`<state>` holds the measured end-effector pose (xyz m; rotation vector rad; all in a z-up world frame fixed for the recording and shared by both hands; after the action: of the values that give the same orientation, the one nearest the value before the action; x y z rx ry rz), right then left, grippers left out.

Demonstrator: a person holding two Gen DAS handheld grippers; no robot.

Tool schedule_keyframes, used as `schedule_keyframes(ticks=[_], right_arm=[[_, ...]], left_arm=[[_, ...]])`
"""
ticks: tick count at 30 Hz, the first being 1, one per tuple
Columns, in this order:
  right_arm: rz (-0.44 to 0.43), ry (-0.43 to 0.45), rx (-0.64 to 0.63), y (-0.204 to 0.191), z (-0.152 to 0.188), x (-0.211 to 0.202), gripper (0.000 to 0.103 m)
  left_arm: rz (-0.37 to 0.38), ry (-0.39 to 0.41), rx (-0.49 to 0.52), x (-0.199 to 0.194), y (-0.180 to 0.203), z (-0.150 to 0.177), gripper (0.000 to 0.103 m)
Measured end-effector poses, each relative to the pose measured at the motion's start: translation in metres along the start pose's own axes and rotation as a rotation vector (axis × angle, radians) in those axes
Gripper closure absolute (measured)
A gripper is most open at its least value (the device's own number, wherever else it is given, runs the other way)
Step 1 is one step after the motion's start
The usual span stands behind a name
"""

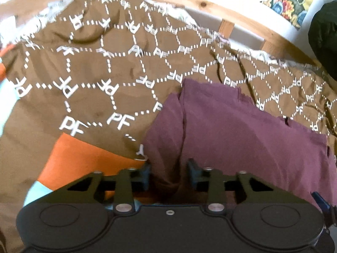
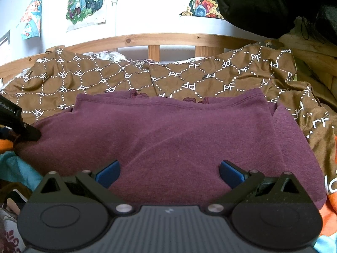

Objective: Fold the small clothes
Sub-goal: 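Grasp the end of the folded shirt with the left gripper and lift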

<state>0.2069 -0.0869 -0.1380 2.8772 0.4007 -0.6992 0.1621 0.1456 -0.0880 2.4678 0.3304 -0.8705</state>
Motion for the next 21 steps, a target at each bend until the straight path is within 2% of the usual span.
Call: schedule_keyframes(ticks=[1, 2, 3, 7, 8, 13, 17, 21], right_arm=[[0.0, -0.004, -0.002, 0.0, -0.001, 0.0, 0.0], [-0.001, -0.011, -0.007, 0.0, -0.001, -0.001, 0.0], [-0.004, -0.019, -0.013, 0.001, -0.003, -0.002, 0.0], [-0.031, -0.045, 0.005, 0.007, -0.007, -0.007, 0.0], [-0.036, -0.052, 0.014, 0.008, -0.008, -0.007, 0.0], [-0.035, -0.064, 0.026, 0.015, -0.011, -0.01, 0.0], [-0.01, -0.072, -0.014, 0.029, -0.021, -0.025, 0.0], [0.091, -0.016, -0.117, 0.058, -0.032, -0.04, 0.0]], left_arm=[[-0.002, 0.014, 0.006, -0.002, 0.002, -0.001, 0.079], [0.004, 0.027, 0.017, -0.004, 0.006, -0.002, 0.089], [0.017, 0.041, 0.031, -0.006, 0.011, -0.003, 0.089], [-0.022, 0.067, 0.185, -0.009, 0.038, -0.006, 0.089], [-0.008, 0.075, 0.21, -0.01, 0.044, -0.007, 0.09], [0.097, 0.103, 0.309, -0.017, 0.085, -0.015, 0.092], [0.244, 0.13, 0.383, -0.027, 0.137, -0.03, 0.093], [0.348, 0.12, 0.484, -0.028, 0.191, -0.031, 0.093]])
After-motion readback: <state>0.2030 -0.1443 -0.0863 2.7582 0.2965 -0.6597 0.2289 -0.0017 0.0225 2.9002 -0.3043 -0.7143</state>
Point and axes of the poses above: each gripper's, at about its wrist camera, not at the fingertips, and x roughly the way its jaws point, y to its right, z to its underside, the point moved 5 cm from there along x, roughly the way its jaws point, and after that the axes turned 13 degrees about z, right-handed, at the moved point
